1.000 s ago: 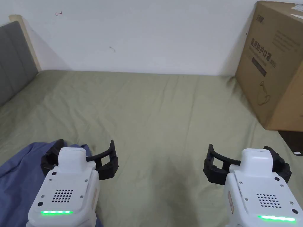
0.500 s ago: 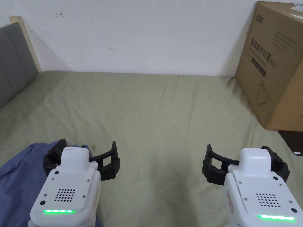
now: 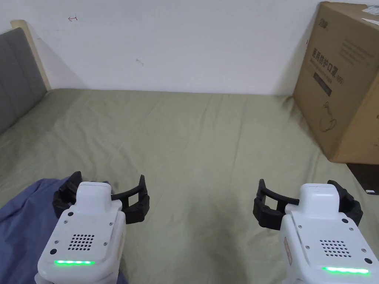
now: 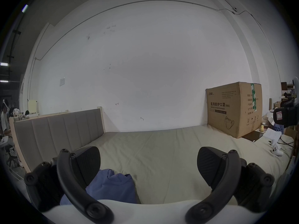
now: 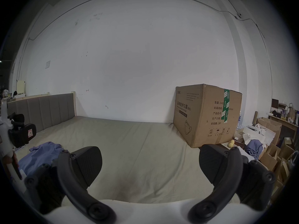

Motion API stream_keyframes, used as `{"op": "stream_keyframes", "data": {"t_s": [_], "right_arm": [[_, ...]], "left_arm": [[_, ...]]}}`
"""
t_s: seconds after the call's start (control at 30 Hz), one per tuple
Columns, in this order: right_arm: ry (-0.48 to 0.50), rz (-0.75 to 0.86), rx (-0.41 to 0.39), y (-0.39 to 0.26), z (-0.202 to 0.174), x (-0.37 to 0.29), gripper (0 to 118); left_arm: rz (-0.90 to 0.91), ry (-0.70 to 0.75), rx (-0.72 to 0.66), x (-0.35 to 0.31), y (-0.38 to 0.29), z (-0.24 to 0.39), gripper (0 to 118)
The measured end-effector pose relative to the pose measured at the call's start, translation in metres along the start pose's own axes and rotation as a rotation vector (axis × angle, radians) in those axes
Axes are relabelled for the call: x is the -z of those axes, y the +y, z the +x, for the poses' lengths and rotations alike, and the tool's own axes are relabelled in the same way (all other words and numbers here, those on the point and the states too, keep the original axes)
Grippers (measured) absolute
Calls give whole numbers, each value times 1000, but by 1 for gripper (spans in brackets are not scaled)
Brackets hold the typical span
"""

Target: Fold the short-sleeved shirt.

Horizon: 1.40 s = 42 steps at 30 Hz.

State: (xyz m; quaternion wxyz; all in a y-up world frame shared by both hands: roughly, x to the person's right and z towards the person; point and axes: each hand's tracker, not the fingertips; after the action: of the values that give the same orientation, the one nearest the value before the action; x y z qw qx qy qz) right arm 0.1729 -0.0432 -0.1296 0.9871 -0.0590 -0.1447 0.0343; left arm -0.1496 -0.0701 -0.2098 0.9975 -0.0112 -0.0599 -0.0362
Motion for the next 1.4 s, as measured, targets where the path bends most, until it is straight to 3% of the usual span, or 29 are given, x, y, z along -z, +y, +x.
{"op": "stream_keyframes", "data": {"t_s": [0.07, 0.1, 0.13, 0.17, 0.2, 0.23, 0.5, 0.7, 1.13, 1.4], "right_arm": [[-5, 1, -3, 1, 0, -1, 110], [-10, 3, -7, 1, -1, -2, 97], [-27, 1, -16, 2, -2, -2, 77], [-35, -4, -21, 3, -3, -2, 48], [-35, -5, -23, 3, -3, -1, 7], [-39, -11, -28, 3, -3, 0, 0], [-14, -23, -21, 5, -10, 3, 0], [80, -9, -24, 11, -31, 8, 0], [437, 30, -26, 22, -163, 12, 0], [559, 20, -19, 20, -220, 4, 0]], "left_arm": [[-2, -4, -6, 0, 1, 0, 115], [3, -12, -18, -1, 1, 0, 104], [5, -23, -38, -3, 2, 0, 80], [6, -42, -63, -3, 3, 0, 45], [-8, -48, -78, -2, 5, 0, 0], [-38, -34, -79, 1, 6, 0, 0], [-31, -34, -70, 1, 10, 1, 0], [-45, 55, -98, -11, 7, -32, 0], [-83, 387, -65, -84, -2, -166, 0], [-128, 486, -68, -118, -9, -213, 0]]}}
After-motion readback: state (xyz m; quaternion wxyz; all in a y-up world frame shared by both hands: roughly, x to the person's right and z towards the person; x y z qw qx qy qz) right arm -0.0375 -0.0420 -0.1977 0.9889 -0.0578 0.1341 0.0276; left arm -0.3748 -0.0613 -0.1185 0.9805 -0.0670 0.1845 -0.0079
